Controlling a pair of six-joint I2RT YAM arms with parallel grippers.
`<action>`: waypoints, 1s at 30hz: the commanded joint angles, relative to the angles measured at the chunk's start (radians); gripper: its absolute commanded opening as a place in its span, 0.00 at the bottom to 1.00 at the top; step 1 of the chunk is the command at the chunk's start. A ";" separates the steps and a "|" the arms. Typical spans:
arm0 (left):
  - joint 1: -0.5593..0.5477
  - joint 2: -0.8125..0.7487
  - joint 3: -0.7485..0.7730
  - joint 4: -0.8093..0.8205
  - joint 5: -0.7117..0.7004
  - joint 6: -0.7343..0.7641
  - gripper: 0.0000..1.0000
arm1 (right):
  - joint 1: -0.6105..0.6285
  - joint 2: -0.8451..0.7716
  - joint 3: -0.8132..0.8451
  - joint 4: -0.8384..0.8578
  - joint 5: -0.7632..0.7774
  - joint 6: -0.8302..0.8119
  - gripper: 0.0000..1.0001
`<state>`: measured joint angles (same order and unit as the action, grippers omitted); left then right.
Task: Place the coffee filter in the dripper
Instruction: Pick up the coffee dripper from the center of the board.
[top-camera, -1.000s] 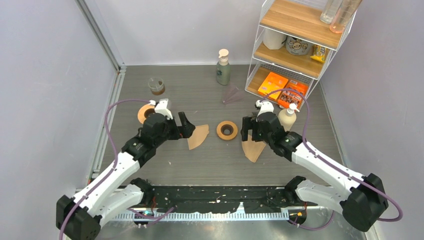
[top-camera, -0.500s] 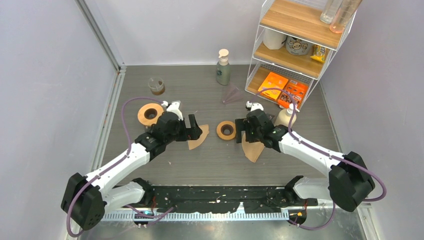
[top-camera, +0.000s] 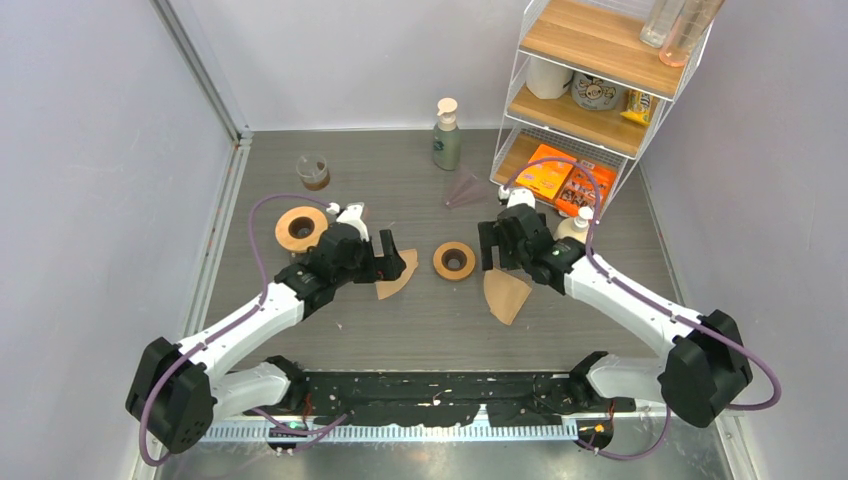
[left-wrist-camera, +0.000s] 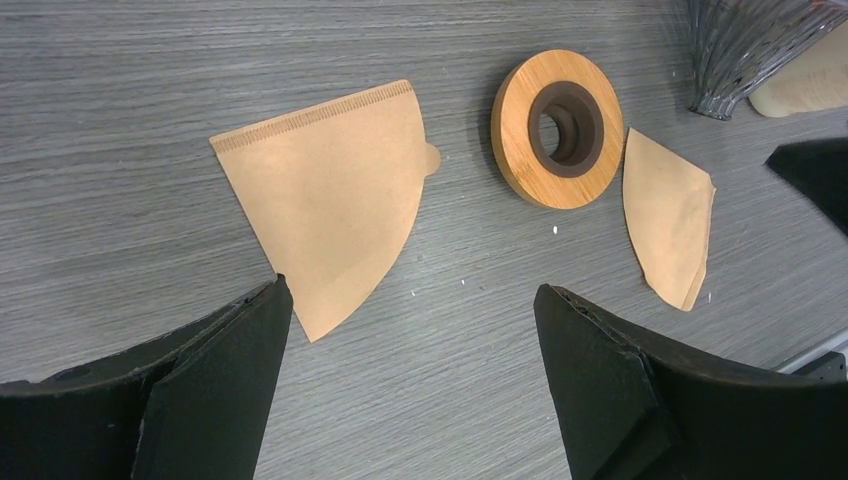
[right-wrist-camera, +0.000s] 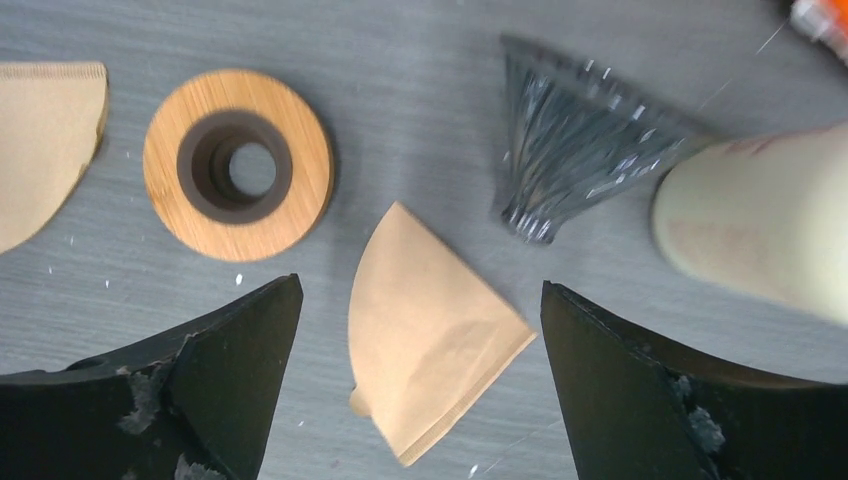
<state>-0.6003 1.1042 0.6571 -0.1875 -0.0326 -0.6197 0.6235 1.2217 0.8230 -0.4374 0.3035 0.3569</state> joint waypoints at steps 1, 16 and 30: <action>-0.003 -0.006 0.016 0.056 0.013 0.019 0.99 | -0.025 0.005 0.122 0.008 0.042 -0.255 0.95; -0.004 -0.022 0.005 0.059 0.020 0.023 0.99 | -0.333 0.399 0.474 -0.277 -0.501 -0.743 0.91; -0.004 -0.040 0.004 0.052 0.009 0.028 0.99 | -0.373 0.513 0.469 -0.289 -0.617 -0.822 0.73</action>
<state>-0.6003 1.1004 0.6571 -0.1692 -0.0154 -0.6113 0.2634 1.7027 1.2701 -0.7097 -0.2443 -0.4206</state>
